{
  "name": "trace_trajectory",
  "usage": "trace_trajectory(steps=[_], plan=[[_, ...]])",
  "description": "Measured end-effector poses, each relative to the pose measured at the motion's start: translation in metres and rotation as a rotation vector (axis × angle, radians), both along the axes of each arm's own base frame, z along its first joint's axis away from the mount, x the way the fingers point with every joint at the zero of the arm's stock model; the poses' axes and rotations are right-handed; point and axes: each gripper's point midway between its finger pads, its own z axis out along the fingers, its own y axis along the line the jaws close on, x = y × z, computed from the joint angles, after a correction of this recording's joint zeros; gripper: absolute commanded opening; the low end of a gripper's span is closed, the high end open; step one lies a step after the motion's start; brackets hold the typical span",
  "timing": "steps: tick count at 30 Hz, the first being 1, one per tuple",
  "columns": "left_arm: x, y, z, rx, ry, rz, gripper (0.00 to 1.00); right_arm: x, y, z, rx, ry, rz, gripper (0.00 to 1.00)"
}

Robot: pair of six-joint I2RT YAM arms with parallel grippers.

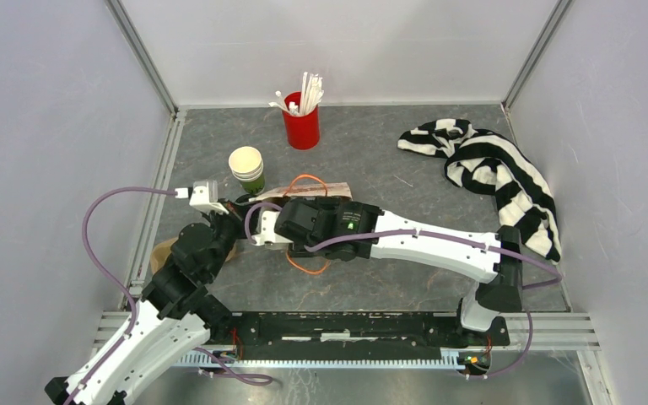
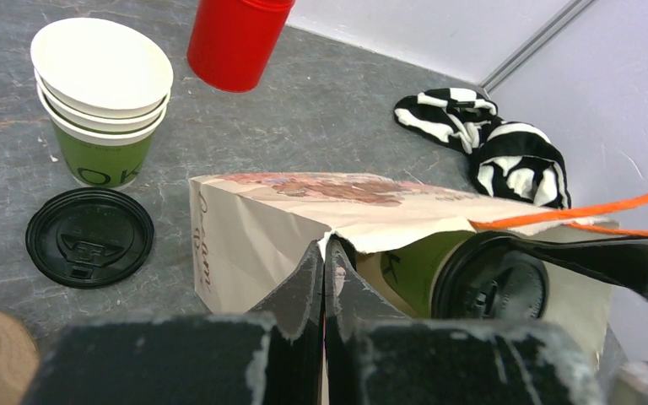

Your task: Pack the takeout coffee

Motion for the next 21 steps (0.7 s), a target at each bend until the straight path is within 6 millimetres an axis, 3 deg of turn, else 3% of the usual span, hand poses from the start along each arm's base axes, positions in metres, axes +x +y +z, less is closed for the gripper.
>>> trace_trajectory(steps=[5,13,21], plan=[[-0.003,-0.002,-0.002,-0.005,-0.002,-0.021,0.02,0.009,-0.006,-0.015,-0.042,-0.010,0.028,0.03],[-0.004,-0.003,-0.002,-0.005,-0.001,-0.028,0.02,0.029,-0.005,-0.011,0.042,-0.037,0.080,0.02],[-0.006,-0.010,-0.003,-0.004,0.004,-0.064,0.02,0.037,-0.007,-0.020,0.048,-0.020,0.161,0.01]])
